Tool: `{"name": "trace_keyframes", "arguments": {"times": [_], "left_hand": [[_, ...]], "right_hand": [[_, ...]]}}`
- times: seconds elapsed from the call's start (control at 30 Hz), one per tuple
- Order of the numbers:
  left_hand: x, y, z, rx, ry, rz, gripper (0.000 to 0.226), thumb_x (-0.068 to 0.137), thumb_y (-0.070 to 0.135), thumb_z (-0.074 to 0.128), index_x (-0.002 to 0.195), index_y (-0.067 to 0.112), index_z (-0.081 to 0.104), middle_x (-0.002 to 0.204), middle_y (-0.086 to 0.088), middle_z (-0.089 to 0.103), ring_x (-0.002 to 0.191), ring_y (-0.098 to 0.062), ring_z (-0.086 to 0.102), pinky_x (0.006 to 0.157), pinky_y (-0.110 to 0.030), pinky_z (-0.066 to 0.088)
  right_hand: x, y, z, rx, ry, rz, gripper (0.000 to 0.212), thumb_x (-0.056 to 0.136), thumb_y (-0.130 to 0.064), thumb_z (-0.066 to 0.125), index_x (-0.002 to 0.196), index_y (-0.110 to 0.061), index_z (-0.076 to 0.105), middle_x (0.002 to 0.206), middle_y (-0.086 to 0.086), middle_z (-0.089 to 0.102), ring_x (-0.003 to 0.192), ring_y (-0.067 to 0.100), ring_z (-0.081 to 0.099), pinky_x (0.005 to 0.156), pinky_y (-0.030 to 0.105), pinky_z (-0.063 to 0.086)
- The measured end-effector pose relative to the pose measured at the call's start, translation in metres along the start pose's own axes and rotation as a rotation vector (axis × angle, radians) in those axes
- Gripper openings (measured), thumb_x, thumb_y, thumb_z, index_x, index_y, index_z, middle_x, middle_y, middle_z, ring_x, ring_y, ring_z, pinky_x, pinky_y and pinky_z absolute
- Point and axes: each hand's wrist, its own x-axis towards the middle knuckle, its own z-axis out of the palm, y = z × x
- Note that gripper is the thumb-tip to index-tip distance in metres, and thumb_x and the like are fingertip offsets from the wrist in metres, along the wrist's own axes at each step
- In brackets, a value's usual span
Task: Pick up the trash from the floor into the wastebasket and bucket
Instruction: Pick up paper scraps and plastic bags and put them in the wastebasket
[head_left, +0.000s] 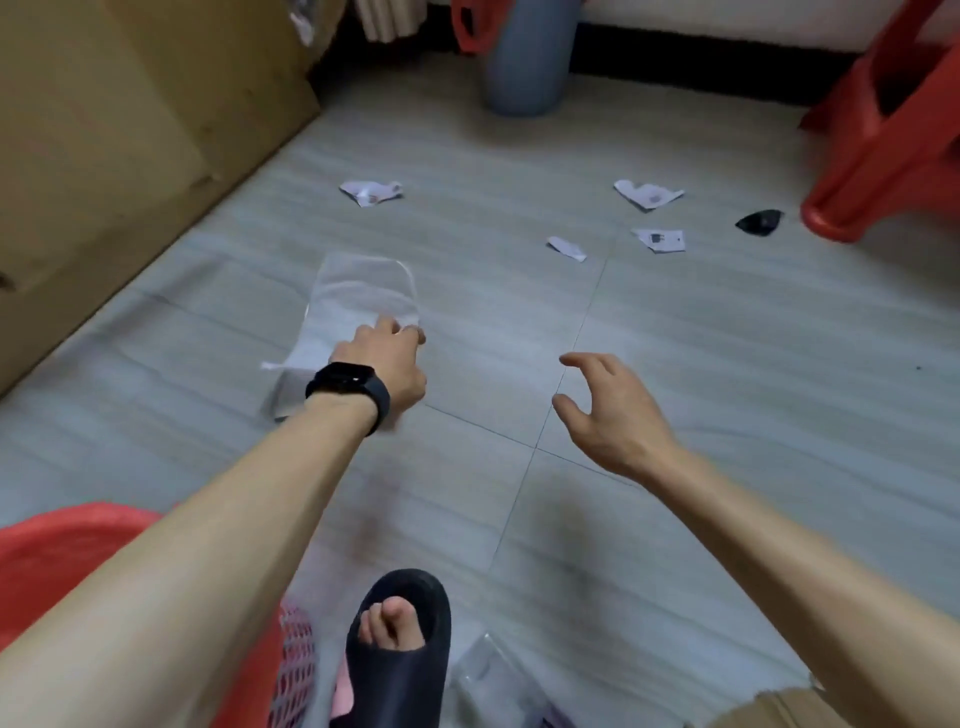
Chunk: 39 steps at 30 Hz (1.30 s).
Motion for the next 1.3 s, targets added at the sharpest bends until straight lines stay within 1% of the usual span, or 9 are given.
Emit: {"name": "trace_keyframes", "arguments": {"times": [0.3,0.5,0.63,0.77,0.83,0.97,1.07,1.17,1.3], "left_hand": [[0.092,-0.047,0.073,-0.081,-0.099,-0.129,0.074,0.093,0.041,0.052,0.155,0.029,0.014,0.163,-0.008,0.007,0.145,-0.038,0.019,0.111,-0.05,0.032],[0.169,-0.08,0.065,-0.159,-0.295,-0.273,0.097,0.079,0.07,0.06,0.143,0.063,-0.013,0.162,0.0,-0.021,0.146,-0.049,-0.004,0.107,-0.074,0.02],[0.195,-0.087,0.055,-0.15,-0.422,-0.184,0.104,0.075,0.072,0.064,0.142,0.062,-0.016,0.16,-0.01,-0.027,0.145,-0.052,-0.009,0.118,-0.063,0.007],[0.203,-0.095,0.066,-0.268,-0.432,-0.216,0.109,0.069,0.072,0.07,0.139,0.069,-0.014,0.158,0.001,-0.033,0.141,-0.054,-0.019,0.112,-0.067,0.024],[0.203,-0.098,0.076,-0.322,-0.429,-0.242,0.111,0.063,0.073,0.072,0.13,0.076,-0.017,0.155,0.009,-0.036,0.138,-0.056,-0.024,0.106,-0.07,0.032],[0.208,-0.1,0.081,-0.348,-0.433,-0.258,0.111,0.066,0.067,0.076,0.127,0.079,-0.016,0.152,0.013,-0.04,0.139,-0.051,-0.029,0.1,-0.073,0.035],[0.211,-0.098,0.077,-0.354,-0.437,-0.282,0.11,0.068,0.065,0.077,0.131,0.077,-0.012,0.152,0.012,-0.041,0.14,-0.049,-0.029,0.099,-0.073,0.034],[0.214,-0.096,0.077,-0.359,-0.432,-0.278,0.112,0.068,0.063,0.079,0.13,0.077,-0.013,0.151,0.012,-0.042,0.139,-0.05,-0.031,0.099,-0.074,0.033],[0.214,-0.097,0.08,-0.389,-0.428,-0.291,0.113,0.07,0.059,0.08,0.132,0.074,-0.014,0.15,0.011,-0.043,0.137,-0.051,-0.034,0.098,-0.074,0.031]], "right_hand": [[0.099,0.044,0.065,-0.216,-0.389,0.167,0.056,0.092,-0.032,0.054,0.145,-0.019,0.042,0.155,0.009,0.035,0.136,0.035,0.038,0.11,0.042,0.039],[0.207,0.047,0.059,-0.237,-0.283,0.252,0.06,0.094,-0.03,0.055,0.149,-0.016,0.037,0.159,0.016,0.024,0.137,0.045,0.033,0.113,0.042,0.031],[0.273,0.055,0.047,-0.258,-0.217,0.305,0.064,0.096,-0.032,0.051,0.154,-0.023,0.027,0.163,0.014,0.014,0.139,0.047,0.029,0.114,0.046,0.029],[0.332,0.061,0.057,-0.269,-0.214,0.371,0.067,0.097,-0.037,0.048,0.156,-0.025,0.016,0.163,0.017,0.01,0.144,0.044,0.027,0.116,0.049,0.025],[0.346,0.061,0.066,-0.295,-0.136,0.403,0.06,0.098,-0.034,0.047,0.15,-0.015,0.024,0.153,0.022,0.026,0.137,0.043,0.034,0.111,0.048,0.025],[0.369,0.032,0.093,-0.257,0.049,0.192,0.025,0.098,-0.01,0.048,0.121,-0.002,0.057,0.118,0.026,0.055,0.102,0.046,0.049,0.087,0.045,0.039],[0.402,-0.019,0.115,-0.181,-0.036,0.031,0.021,0.101,-0.02,0.049,0.109,-0.007,0.062,0.107,0.017,0.06,0.097,0.039,0.053,0.075,0.038,0.04],[0.445,-0.075,0.138,-0.146,-0.146,-0.097,0.027,0.099,-0.034,0.05,0.107,-0.016,0.068,0.112,0.009,0.062,0.108,0.031,0.053,0.081,0.038,0.048],[0.507,-0.141,0.171,-0.131,-0.098,-0.283,0.023,0.094,-0.029,0.057,0.109,-0.017,0.071,0.149,0.012,0.044,0.136,0.035,0.036,0.106,0.043,0.041]]}}
